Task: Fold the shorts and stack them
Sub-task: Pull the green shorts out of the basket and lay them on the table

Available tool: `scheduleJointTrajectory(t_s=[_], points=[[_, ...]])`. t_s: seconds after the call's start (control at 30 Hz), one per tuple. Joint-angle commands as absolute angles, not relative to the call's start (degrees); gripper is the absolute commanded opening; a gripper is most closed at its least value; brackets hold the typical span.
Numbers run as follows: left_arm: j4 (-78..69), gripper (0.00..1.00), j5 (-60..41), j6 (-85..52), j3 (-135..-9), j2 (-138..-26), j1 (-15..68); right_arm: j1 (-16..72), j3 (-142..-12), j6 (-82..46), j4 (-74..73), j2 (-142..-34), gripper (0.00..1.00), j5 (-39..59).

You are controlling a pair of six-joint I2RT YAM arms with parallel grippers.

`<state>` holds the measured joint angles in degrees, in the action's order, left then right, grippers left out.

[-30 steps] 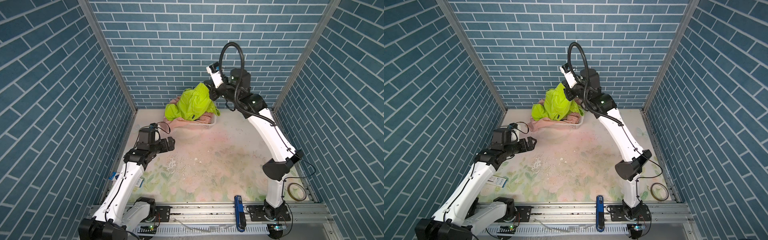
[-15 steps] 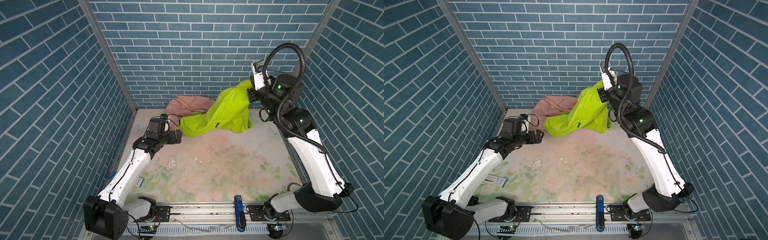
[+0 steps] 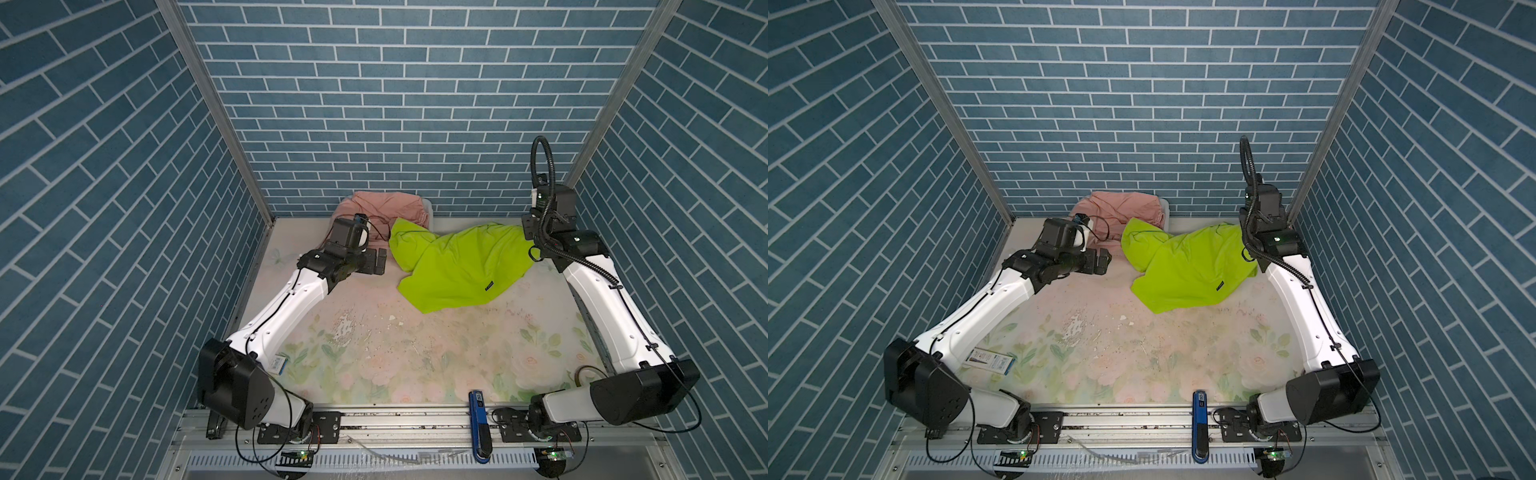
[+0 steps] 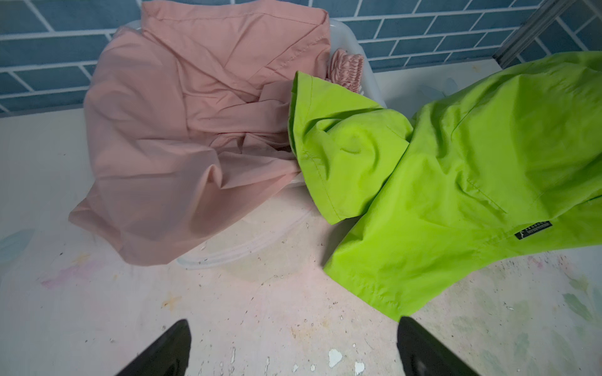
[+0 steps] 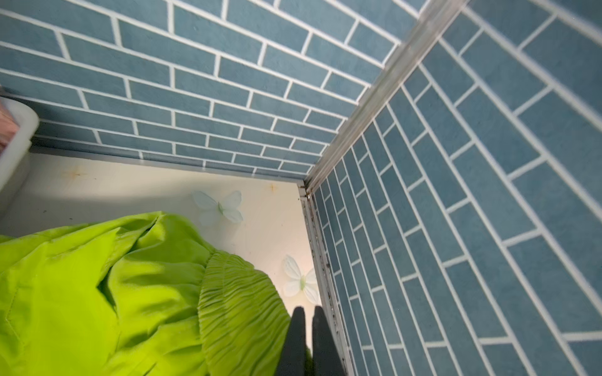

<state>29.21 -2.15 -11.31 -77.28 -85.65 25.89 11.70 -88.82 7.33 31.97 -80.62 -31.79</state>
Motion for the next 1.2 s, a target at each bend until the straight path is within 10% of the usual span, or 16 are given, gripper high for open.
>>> scheduleJointTrajectory(t_s=[0.0, 0.3, 0.57, 1.17], points=[[31.9, 1.00, -0.8, -9.0, -82.7, -90.8, 27.8, 5.1, -87.4, 1.8, 27.4, -73.1, 0.00, -32.5], [31.4, 1.00, -2.1, -8.8, -91.2, -99.7, 29.9, 3.9, -97.8, 4.5, 32.8, -76.9, 0.00, -30.2], [25.9, 1.00, -2.7, -8.7, -95.0, -107.3, 31.7, 5.2, -82.8, -4.9, 25.0, -79.7, 0.00, -6.9], [31.1, 1.00, 4.0, -3.8, -124.8, -136.5, 35.6, 20.5, -69.4, -5.6, 16.3, -78.9, 0.00, 2.6]])
